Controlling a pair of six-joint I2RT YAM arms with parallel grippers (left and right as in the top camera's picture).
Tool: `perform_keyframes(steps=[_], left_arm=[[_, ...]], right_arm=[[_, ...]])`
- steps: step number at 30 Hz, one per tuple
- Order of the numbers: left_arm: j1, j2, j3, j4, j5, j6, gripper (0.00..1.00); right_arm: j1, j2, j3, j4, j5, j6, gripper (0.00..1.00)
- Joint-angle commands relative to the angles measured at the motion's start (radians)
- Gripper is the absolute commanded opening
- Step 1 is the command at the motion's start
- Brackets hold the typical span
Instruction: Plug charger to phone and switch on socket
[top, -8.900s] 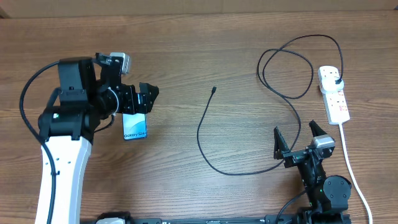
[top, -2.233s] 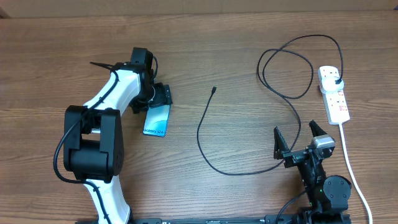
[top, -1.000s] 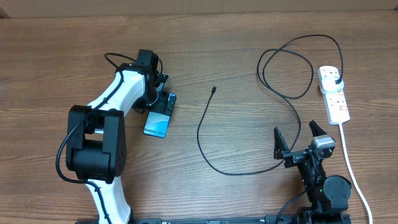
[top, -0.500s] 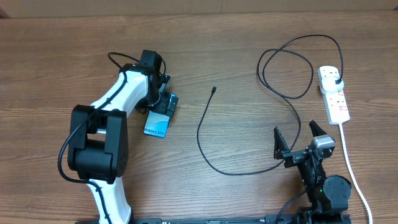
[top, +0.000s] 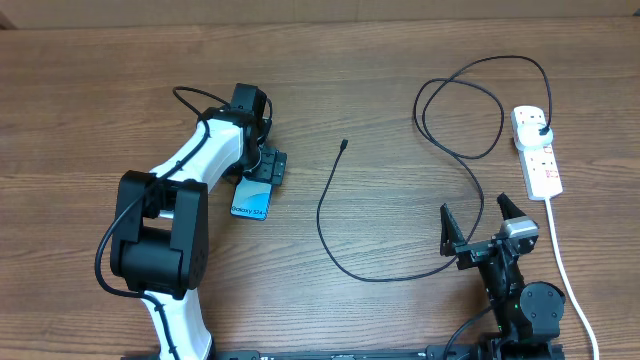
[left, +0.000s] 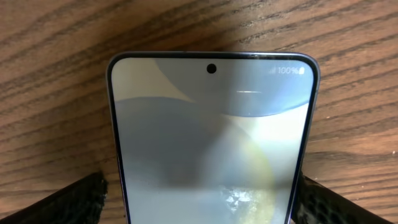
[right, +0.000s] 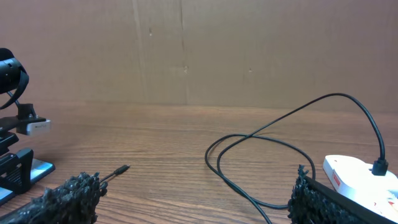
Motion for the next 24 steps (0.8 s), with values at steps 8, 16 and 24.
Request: perform_keyframes(steps=[8, 16, 24], left_arm=[[-0.003, 0.113, -0.079, -0.084, 0.092, -0.066, 0.86], [-0.003, 0.113, -0.079, -0.159, 0.086, -0.055, 0.89], [-0.002, 0.113, -0.079, -0.122, 0.082, -0.055, 0.89]], right_arm=[[0.008, -0.009, -0.011, 0.004, 0.011, 0.002, 1.0], [0.008, -0.009, -0.011, 0.004, 0.011, 0.002, 1.0], [0.008, -0.009, -0.011, 0.004, 0.011, 0.002, 1.0]])
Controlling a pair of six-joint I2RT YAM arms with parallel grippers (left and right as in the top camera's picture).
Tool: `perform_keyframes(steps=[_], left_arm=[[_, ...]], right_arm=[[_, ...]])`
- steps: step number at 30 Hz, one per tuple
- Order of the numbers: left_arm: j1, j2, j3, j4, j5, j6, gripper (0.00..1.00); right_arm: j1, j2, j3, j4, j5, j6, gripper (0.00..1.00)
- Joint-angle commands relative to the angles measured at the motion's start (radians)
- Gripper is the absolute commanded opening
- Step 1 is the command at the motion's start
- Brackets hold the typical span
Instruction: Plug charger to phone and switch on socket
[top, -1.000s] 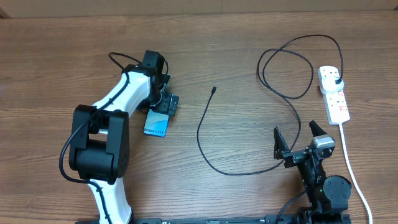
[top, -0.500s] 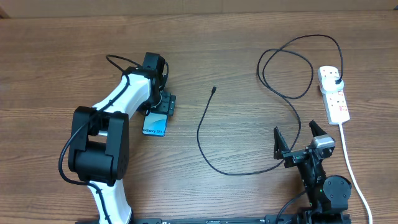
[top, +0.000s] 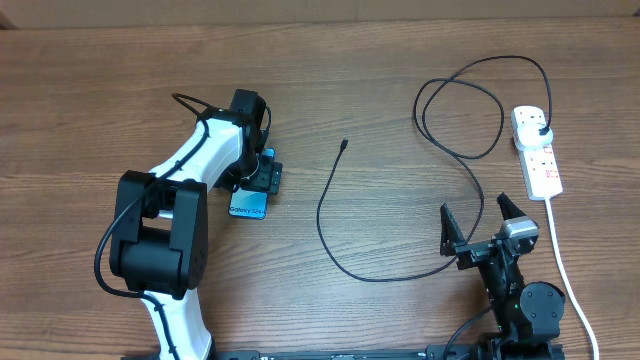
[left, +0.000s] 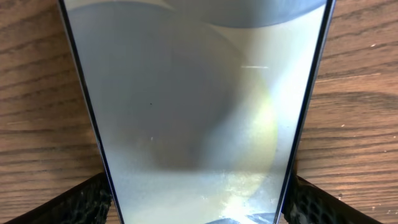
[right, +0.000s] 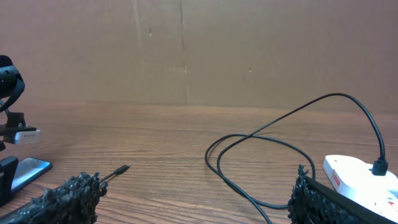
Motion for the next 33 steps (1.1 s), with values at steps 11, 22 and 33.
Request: perform_keyframes(steps=[11, 22, 33], left_arm=[[-0.002, 0.113, -0.081, 0.077, 0.082, -0.02, 0.89], [-0.002, 0.113, -0.081, 0.122, 0.082, 0.006, 0.89], [-0.002, 0.113, -0.081, 0.124, 0.084, 0.002, 0.76]], right_arm=[[0.008, -0.009, -0.011, 0.004, 0.011, 0.002, 1.0], [0.008, -0.009, -0.011, 0.004, 0.011, 0.002, 1.0], [0.008, -0.009, -0.011, 0.004, 0.011, 0.002, 1.0]])
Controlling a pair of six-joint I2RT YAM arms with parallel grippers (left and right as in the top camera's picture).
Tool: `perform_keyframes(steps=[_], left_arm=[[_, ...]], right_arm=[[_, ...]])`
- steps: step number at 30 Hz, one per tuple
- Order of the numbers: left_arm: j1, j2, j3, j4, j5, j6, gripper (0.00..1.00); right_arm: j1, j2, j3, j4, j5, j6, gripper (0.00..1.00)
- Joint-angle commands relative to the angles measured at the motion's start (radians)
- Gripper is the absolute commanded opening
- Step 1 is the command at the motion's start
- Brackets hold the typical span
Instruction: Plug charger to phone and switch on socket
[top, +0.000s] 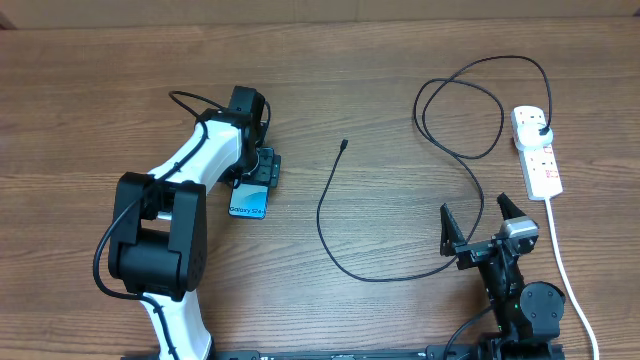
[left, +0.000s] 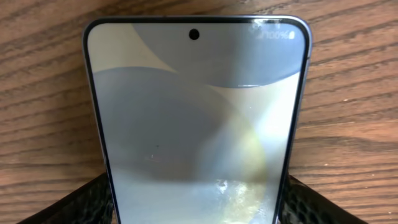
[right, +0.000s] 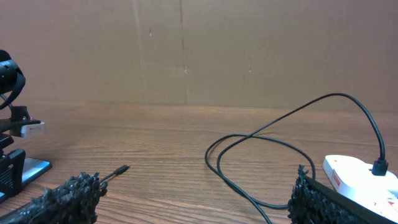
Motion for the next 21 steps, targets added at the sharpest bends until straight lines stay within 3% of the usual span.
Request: perform_keyframes(steps=[1, 12, 21], left_arm=[[-0.002, 0.12, -0.067, 0.016, 0.09, 0.015, 0.76], [-0.002, 0.119, -0.031, -0.063, 0.09, 0.015, 0.73], [-0.002, 0.119, 0.144, -0.209, 0.098, 0.011, 0.73]], right_arm=[[0.008, -0.009, -0.011, 0.003, 0.011, 0.002, 1.0], [0.008, -0.009, -0.011, 0.003, 0.011, 0.002, 1.0], [0.008, -0.009, -0.011, 0.003, 0.011, 0.002, 1.0]])
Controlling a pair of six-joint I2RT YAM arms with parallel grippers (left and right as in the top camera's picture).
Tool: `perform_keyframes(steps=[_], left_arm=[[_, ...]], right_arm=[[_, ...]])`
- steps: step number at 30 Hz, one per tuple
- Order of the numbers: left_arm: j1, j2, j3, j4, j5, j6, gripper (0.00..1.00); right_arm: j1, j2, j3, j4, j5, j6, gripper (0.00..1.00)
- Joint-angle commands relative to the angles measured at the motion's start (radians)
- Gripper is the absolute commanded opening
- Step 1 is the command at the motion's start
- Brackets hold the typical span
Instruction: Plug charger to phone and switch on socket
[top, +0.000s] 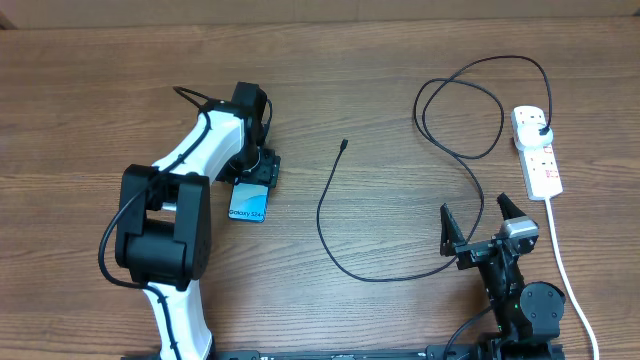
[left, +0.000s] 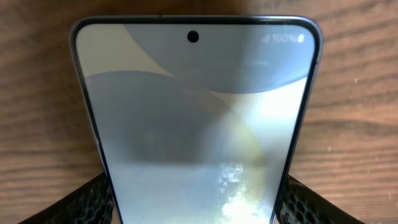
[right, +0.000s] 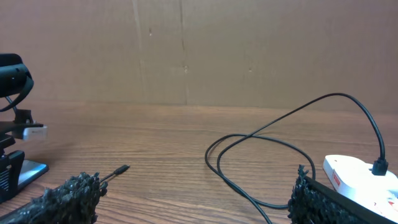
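A blue phone (top: 249, 203) lies screen-up on the wooden table (top: 90, 90); its lit screen (left: 194, 106) fills the left wrist view. My left gripper (top: 257, 172) is shut on the phone's far end, with its black fingers (left: 93, 200) pressed against both long edges. The black charger cable (top: 325, 215) loops across the middle, and its free plug tip (top: 344, 144) points away to the right of the phone; that tip (right: 122, 168) also shows in the right wrist view. The cable's other end sits in a white power strip (top: 536, 150). My right gripper (top: 474, 215) stands open near the front, holding nothing.
The power strip's white lead (top: 562, 255) runs down the right side past the right arm's base (top: 520, 300). A cardboard wall (right: 199, 50) closes the far side of the table. More cable loops (top: 470, 100) lie at the back right.
The phone now lies straighter, turned slightly from its earlier tilt, with the left gripper still on it. The right arm and the cable have not moved.
At first the left fingers stood a little apart from the phone's edges. Then the gripper sat lower over the screen with the fingers nearer. Later they pressed the phone's sides, and now the phone has turned a little. The right gripper stayed open and still.
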Motion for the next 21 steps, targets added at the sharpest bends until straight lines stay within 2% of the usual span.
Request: perform_keyframes(steps=[1, 7, 14, 17, 21], left_arm=[[-0.002, 0.061, 0.053, -0.05, 0.083, 0.007, 0.73], [-0.002, 0.061, 0.198, -0.123, 0.171, 0.003, 0.72], [-0.002, 0.061, 0.29, -0.149, 0.363, -0.056, 0.73], [-0.002, 0.061, 0.292, -0.132, 0.471, -0.127, 0.72], [-0.002, 0.061, 0.292, -0.115, 0.544, -0.246, 0.73]], right_arm=[[0.008, -0.009, -0.011, 0.004, 0.011, 0.002, 1.0], [0.008, -0.009, -0.011, 0.004, 0.011, 0.002, 1.0], [0.008, -0.009, -0.011, 0.004, 0.011, 0.002, 1.0], [0.008, -0.009, -0.011, 0.004, 0.011, 0.002, 1.0], [0.008, -0.009, -0.011, 0.004, 0.01, 0.002, 1.0]])
